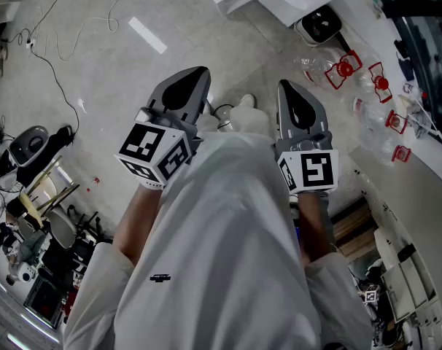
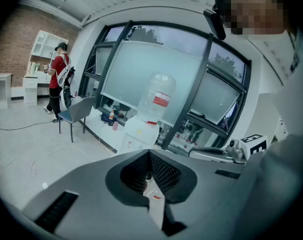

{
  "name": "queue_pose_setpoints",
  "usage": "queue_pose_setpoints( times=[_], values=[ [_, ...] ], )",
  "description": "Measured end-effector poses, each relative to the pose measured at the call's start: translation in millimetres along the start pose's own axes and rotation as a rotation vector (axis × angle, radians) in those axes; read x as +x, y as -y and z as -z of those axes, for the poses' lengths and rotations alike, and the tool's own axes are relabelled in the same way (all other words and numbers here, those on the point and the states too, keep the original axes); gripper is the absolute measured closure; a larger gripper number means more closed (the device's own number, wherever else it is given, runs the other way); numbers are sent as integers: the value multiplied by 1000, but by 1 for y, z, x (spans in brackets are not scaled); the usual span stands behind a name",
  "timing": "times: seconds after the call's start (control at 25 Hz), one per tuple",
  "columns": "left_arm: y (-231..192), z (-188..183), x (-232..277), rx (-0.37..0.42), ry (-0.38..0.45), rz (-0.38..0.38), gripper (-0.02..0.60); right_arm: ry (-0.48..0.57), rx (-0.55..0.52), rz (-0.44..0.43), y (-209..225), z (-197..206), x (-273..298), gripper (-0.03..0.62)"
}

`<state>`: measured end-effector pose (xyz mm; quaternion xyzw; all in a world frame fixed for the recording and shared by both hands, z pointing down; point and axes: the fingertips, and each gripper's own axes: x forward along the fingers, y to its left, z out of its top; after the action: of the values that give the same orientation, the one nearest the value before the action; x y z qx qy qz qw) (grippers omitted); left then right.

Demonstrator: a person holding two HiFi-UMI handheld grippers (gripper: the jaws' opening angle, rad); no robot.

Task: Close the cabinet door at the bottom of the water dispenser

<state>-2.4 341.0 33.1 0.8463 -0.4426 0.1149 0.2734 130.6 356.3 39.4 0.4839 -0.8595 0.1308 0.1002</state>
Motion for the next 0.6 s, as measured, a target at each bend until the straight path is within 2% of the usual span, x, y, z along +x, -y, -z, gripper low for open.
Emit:
queue_pose_setpoints(
  times=[0.32, 0.6],
  values=[
    [24, 19, -28, 13, 7, 35, 575, 21, -37, 2, -30, -6, -18, 584],
    [27, 26, -37, 25, 32, -14, 575, 73, -33, -65, -33, -15, -28, 583]
  ],
)
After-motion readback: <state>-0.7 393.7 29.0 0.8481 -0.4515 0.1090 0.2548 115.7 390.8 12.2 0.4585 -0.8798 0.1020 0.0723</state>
